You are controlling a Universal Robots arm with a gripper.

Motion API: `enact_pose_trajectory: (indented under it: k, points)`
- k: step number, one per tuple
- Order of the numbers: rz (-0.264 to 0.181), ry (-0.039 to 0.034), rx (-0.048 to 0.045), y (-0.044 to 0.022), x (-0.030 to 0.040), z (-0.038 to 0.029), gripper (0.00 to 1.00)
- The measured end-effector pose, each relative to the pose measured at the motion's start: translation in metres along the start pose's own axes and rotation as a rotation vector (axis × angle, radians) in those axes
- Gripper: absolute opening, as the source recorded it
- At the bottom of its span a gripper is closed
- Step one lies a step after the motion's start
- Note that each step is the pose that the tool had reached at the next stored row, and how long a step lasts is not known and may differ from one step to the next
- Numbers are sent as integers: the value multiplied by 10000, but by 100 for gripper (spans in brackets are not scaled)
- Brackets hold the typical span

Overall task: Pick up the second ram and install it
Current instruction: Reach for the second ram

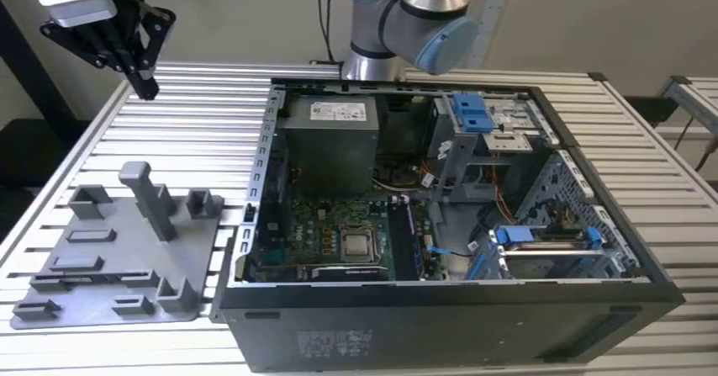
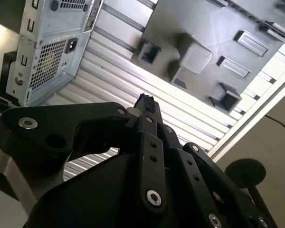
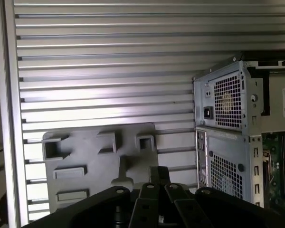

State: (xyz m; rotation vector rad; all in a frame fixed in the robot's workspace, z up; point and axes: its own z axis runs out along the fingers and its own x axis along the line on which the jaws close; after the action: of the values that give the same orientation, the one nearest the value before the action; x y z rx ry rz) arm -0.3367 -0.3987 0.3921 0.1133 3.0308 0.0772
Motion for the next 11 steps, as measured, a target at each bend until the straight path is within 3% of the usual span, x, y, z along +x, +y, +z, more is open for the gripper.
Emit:
enact_pose_trajectory:
  k: [4, 11]
  points:
    - [49, 235, -55, -1, 17, 2, 11]
    - [50, 238, -54, -2, 18, 2, 11]
